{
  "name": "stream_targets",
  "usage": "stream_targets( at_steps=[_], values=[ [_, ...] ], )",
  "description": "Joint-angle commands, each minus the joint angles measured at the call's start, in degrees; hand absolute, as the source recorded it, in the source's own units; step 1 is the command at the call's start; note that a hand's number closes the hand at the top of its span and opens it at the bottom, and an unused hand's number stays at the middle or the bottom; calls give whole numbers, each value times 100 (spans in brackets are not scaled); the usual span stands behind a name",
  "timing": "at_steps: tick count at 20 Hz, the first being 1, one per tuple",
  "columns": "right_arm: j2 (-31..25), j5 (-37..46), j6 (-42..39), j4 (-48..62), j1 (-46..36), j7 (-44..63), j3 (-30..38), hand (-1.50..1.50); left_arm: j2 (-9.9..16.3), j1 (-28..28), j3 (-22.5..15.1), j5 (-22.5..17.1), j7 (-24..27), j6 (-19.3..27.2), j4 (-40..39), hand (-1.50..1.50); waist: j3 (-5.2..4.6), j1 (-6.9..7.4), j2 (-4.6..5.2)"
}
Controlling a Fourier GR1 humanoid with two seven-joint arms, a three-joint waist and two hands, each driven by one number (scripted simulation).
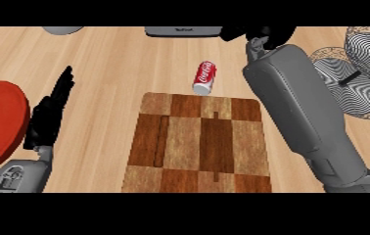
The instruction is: Pick the bell pepper from the cutting board and place it in the tiered basket
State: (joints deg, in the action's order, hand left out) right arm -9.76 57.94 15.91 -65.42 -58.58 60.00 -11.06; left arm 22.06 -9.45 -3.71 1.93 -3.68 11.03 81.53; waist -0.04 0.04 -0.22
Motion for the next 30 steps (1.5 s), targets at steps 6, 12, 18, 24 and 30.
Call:
stream_targets(
  at_steps=[6,12,18,24,30],
  values=[
    [-862,288,-1526,-183,-617,334,472,150,-9,108,134,38,75,-99,89,0,1,-7,3],
    [-1045,-144,-1180,-283,-406,-332,1149,150,-111,-3,66,227,-314,-113,382,0,5,22,23],
    [-1781,96,-1682,337,-209,-1035,1041,150,-253,195,2,431,-130,19,378,0,4,39,28],
    [-2733,686,-1955,1174,-184,-1493,935,150,-142,103,259,183,110,-237,227,0,2,57,48],
    [-2916,760,-1826,1347,78,-1882,1155,150,-5,-59,531,122,-98,-463,99,0,4,30,30]
  ],
)
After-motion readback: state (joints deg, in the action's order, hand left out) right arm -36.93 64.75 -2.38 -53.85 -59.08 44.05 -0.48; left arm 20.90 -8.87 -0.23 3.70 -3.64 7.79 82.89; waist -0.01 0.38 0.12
